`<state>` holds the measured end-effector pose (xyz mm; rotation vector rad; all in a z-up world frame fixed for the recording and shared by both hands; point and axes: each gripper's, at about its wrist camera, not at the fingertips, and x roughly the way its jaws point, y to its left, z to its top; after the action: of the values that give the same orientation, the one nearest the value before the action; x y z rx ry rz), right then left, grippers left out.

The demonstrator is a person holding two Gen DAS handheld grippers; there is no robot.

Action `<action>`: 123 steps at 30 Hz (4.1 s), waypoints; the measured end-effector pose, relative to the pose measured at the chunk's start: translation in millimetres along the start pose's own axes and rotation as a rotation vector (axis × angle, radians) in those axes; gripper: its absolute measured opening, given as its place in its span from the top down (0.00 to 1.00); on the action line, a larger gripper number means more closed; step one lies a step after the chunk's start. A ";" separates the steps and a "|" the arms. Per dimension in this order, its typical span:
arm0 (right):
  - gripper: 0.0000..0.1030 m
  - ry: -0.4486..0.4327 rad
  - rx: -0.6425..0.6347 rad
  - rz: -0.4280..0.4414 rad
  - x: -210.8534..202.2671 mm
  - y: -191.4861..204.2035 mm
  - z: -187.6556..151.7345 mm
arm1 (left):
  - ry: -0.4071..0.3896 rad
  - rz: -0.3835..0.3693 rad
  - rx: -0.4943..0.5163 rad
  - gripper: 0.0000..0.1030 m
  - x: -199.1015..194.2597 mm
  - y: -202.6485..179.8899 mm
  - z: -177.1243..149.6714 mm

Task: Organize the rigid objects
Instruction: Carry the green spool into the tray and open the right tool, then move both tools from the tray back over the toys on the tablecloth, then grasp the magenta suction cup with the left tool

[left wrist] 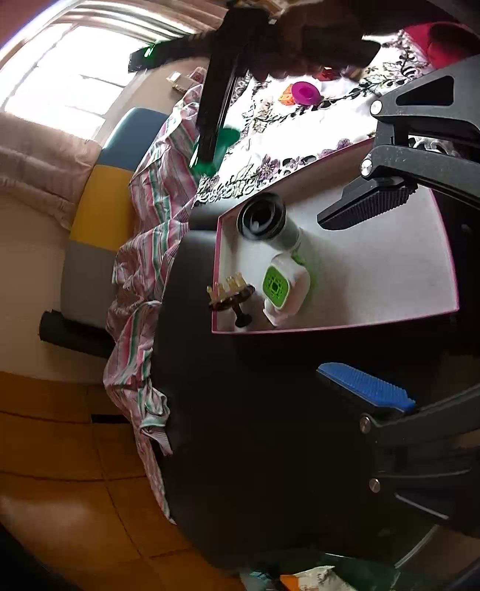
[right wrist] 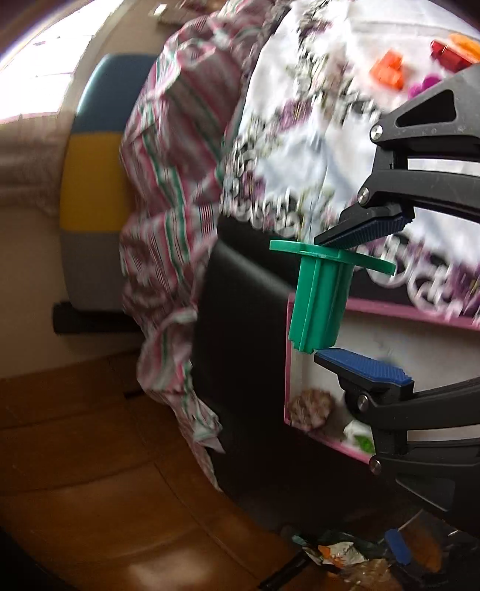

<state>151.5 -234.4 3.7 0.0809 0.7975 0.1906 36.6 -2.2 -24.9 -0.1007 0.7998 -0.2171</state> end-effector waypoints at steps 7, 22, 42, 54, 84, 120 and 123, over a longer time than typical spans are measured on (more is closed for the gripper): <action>0.47 0.104 -0.067 0.028 64.9 50.2 18.6 | 0.010 -0.002 -0.059 0.27 1.8 20.1 -3.0; 0.68 0.302 -0.199 0.070 113.8 86.9 -26.0 | 0.028 -0.022 -0.139 0.27 8.4 41.5 -5.7; 0.55 0.110 -0.094 0.062 43.8 75.4 -15.4 | 0.035 0.052 -0.097 0.27 2.2 31.8 -8.2; 0.54 0.027 -0.081 0.053 -5.2 61.7 -31.6 | 0.015 0.085 -0.046 0.27 -6.1 17.2 -5.6; 0.54 -0.013 0.245 -0.223 -104.5 -133.3 -98.4 | 0.053 -0.006 0.128 0.27 2.0 -53.4 -15.2; 0.45 -0.142 0.830 -0.323 -155.9 -284.3 -167.5 | 0.178 -0.366 0.453 0.10 97.2 -292.6 3.4; 0.44 -0.133 0.825 -0.314 -153.3 -284.2 -166.7 | 0.177 -0.380 0.466 0.05 111.0 -309.0 6.6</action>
<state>-33.1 -543.5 -45.6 0.7337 0.7022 -0.4480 68.6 -328.5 -45.0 0.2109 0.8835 -0.7743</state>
